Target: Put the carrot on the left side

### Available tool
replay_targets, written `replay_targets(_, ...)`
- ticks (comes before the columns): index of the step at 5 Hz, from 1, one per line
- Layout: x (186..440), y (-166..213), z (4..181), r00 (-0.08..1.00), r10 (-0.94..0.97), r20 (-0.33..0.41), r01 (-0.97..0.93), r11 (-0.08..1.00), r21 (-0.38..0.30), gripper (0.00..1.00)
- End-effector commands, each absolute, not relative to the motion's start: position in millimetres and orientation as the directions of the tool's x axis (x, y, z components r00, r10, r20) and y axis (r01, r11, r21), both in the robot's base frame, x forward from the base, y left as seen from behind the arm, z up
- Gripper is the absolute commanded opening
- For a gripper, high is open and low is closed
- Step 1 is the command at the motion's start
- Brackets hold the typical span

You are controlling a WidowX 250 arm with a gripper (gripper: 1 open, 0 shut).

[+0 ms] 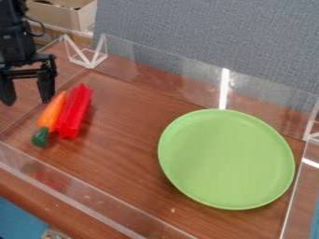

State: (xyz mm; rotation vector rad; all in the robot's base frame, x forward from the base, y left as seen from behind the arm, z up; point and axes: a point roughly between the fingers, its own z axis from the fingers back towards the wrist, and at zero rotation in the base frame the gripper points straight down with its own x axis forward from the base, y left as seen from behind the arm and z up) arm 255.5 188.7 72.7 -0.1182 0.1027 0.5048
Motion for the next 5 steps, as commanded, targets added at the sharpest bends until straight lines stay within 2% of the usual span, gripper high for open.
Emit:
replay_targets(1, 261, 194, 99.8, 0.881, 0.47, -0.057, -0.473, 0.874, -0.112, 1.0)
replay_targets(3, 263, 184, 131.3, 0.904, 0.427, 0.01, -0.421, 0.895, -0.149, 1.0)
replay_targets(4, 263, 183, 135.0, 0.91, 0.414, 0.021, -0.408, 0.903, -0.138, 1.0)
replay_targets(5, 262, 185, 127.8, 0.909, 0.418, 0.012, -0.413, 0.902, -0.127, 1.0)
